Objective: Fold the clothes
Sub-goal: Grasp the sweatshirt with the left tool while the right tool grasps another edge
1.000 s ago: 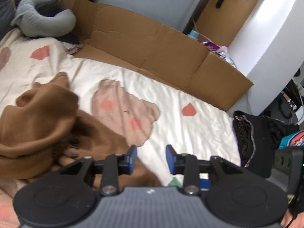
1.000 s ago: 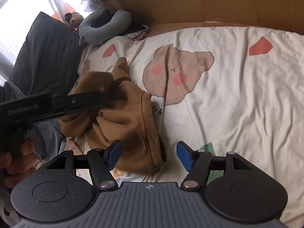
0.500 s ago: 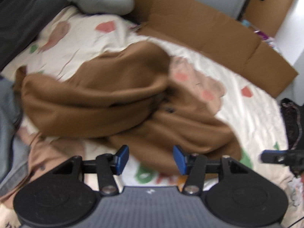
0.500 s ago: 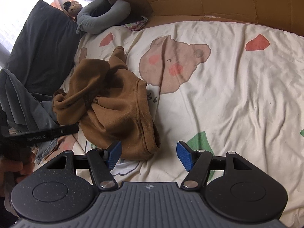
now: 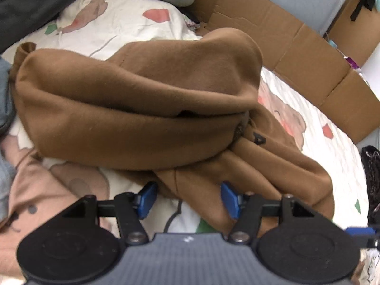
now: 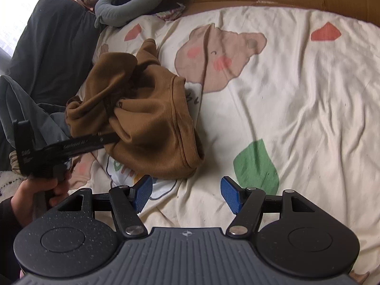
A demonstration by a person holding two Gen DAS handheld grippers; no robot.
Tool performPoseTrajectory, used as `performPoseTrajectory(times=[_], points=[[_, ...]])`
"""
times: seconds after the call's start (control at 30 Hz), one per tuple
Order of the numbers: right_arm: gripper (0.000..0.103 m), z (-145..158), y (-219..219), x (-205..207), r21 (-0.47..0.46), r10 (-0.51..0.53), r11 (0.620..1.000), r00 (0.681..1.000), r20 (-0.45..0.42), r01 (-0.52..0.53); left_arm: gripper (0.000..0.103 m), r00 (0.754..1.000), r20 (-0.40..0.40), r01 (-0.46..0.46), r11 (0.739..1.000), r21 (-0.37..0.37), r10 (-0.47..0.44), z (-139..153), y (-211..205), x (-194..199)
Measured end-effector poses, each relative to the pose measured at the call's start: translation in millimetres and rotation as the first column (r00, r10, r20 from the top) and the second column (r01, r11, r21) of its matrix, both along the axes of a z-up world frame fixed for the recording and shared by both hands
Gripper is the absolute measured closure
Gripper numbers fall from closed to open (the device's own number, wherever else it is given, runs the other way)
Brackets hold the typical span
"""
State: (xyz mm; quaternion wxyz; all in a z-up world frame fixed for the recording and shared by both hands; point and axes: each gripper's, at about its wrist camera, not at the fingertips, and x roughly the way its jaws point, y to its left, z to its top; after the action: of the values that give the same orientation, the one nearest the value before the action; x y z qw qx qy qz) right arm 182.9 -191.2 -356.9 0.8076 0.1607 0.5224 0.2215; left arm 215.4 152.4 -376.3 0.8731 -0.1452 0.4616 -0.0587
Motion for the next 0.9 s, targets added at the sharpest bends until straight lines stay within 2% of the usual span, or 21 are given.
performPoseTrajectory(times=[0.07, 0.1, 0.13, 0.17, 0.23, 0.4, 0.57, 0.73, 0.8, 0.9], points=[[0.036, -5, 1, -1, 0.015, -0.001, 1.0, 1.0, -0.019, 0.001, 0.04, 1.0, 0.007, 0.003, 1.0, -0.007, -0.002, -2, 1, 6], [0.036, -7, 1, -2, 0.025, -0.002, 1.0, 1.0, -0.029, 0.003, 0.047, 1.0, 0.005, 0.009, 1.0, -0.019, -0.009, -3, 1, 9], [0.036, -10, 1, -3, 0.036, -0.005, 0.999, 0.999, -0.039, 0.006, 0.064, 1.0, 0.0, 0.017, 0.999, -0.034, -0.017, -4, 1, 11], [0.036, -12, 2, -3, 0.046, -0.007, 0.999, 0.999, -0.051, 0.009, 0.071, 1.0, -0.007, 0.025, 0.999, -0.045, -0.025, -4, 1, 13], [0.036, -17, 5, -4, 0.066, -0.009, 0.998, 0.997, -0.077, 0.014, 0.092, 0.999, -0.009, 0.044, 0.998, -0.049, -0.044, -1, -1, 12], [0.035, -23, 11, -6, 0.115, -0.02, 0.993, 0.992, -0.126, 0.035, 0.099, 0.996, -0.05, 0.068, 0.994, -0.087, -0.073, 10, -2, 6], [0.028, -22, 8, -9, 0.193, -0.061, 0.978, 0.99, -0.129, 0.085, 0.099, 0.991, -0.08, 0.093, 0.987, -0.129, -0.103, 22, -8, -10], [0.027, -26, 4, -9, 0.249, -0.08, 0.961, 0.981, -0.177, 0.123, 0.1, 0.988, -0.092, 0.104, 0.978, -0.184, -0.122, 33, -23, -25], [0.027, -29, -1, -9, 0.286, -0.112, 0.943, 0.97, -0.216, 0.172, 0.1, 0.985, -0.089, 0.127, 0.971, -0.203, -0.147, 36, -33, -31], [0.027, -39, -11, -9, 0.361, -0.176, 0.887, 0.934, -0.31, 0.287, 0.1, 0.977, -0.085, 0.171, 0.958, -0.232, -0.195, 41, -46, -30]])
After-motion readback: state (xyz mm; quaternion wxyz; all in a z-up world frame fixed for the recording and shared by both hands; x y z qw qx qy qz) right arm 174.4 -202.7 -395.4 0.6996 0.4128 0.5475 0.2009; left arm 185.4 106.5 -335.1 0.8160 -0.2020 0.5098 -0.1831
